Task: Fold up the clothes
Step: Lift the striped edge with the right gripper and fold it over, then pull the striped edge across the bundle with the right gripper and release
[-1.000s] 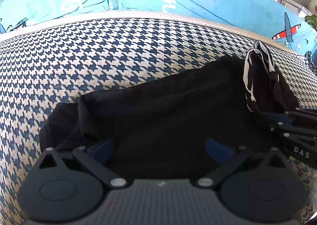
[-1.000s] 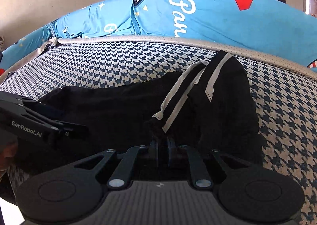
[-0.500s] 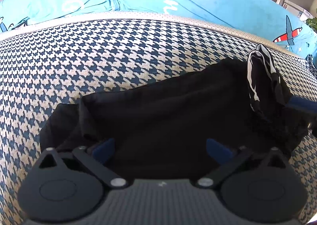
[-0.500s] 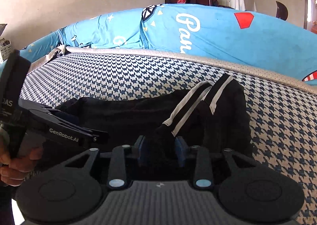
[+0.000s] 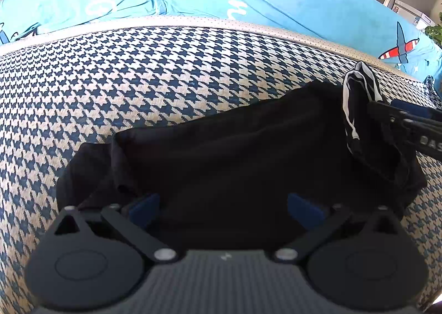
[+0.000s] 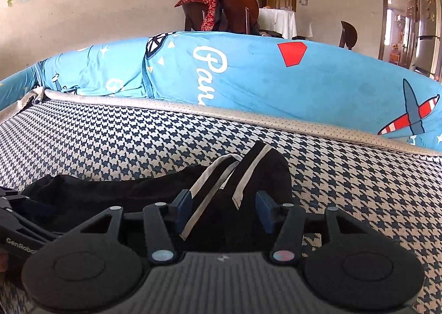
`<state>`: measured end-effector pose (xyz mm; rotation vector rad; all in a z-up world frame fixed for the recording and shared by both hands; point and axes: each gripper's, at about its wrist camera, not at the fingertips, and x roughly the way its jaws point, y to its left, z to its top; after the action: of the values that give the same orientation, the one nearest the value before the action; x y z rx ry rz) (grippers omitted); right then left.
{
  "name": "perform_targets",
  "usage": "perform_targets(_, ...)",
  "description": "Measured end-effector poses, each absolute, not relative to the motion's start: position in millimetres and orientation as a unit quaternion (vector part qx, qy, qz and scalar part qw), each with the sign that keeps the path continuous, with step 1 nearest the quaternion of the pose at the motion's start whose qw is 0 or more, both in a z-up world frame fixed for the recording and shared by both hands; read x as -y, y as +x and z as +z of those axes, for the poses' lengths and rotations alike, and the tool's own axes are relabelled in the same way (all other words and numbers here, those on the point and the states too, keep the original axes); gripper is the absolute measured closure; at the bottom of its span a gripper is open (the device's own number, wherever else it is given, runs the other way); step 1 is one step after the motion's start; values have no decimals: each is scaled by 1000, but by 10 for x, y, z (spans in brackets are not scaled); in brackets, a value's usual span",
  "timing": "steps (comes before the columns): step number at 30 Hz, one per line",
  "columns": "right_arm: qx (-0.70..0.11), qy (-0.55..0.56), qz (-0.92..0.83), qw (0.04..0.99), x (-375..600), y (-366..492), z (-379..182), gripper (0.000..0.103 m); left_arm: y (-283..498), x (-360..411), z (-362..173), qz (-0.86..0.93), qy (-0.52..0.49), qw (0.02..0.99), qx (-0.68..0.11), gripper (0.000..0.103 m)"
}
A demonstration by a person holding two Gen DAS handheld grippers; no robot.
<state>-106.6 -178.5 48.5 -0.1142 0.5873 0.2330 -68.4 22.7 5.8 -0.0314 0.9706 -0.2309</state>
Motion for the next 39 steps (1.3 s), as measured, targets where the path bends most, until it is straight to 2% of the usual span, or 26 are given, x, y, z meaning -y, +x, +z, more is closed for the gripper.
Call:
perform_targets(2, -293, -69, 95, 949, 1754, -1000, 433, 54, -679, -245, 67, -110, -18, 878, -466, 0)
perform_targets(4, -297, -77, 83, 948, 1741, -945, 391, 76, -675, -262, 76, -110, -21, 877, -467, 0)
perform_targets(5, -300, -77, 80, 948, 1740, -926, 377, 80, -671, -266, 77, -110, -21, 877, -466, 0)
perform_targets(7, -297, -74, 78, 949, 1746, -921, 382, 85, -662, -274, 81, -110, -23, 878, -465, 0)
perform_targets(13, -281, -87, 142, 945, 1675, -1077, 485, 90, -674, -294, 90, -110, -25, 877, -466, 0)
perform_targets(24, -341, -132, 198, 909, 1376, -1095, 73, 88, -698, -310, 105, -111, -25, 876, -469, 0)
perform_targets(30, -349, -103, 193, 911, 1420, -1046, 95, 87, -702, -242, 82, -111, -6, 875, -471, 0)
perform_targets(32, -357, -80, 200, 909, 1470, -1036, 129, 82, -698, -233, 77, -110, -3, 875, -471, 0)
perform_targets(34, -368, -54, 211, 904, 1503, -1056, 158, 54, -683, -238, 67, -110, -5, 875, -471, 0)
perform_targets(39, -370, -53, 201, 905, 1472, -1192, 182, 55, -685, -247, 61, -112, -4, 876, -469, 0)
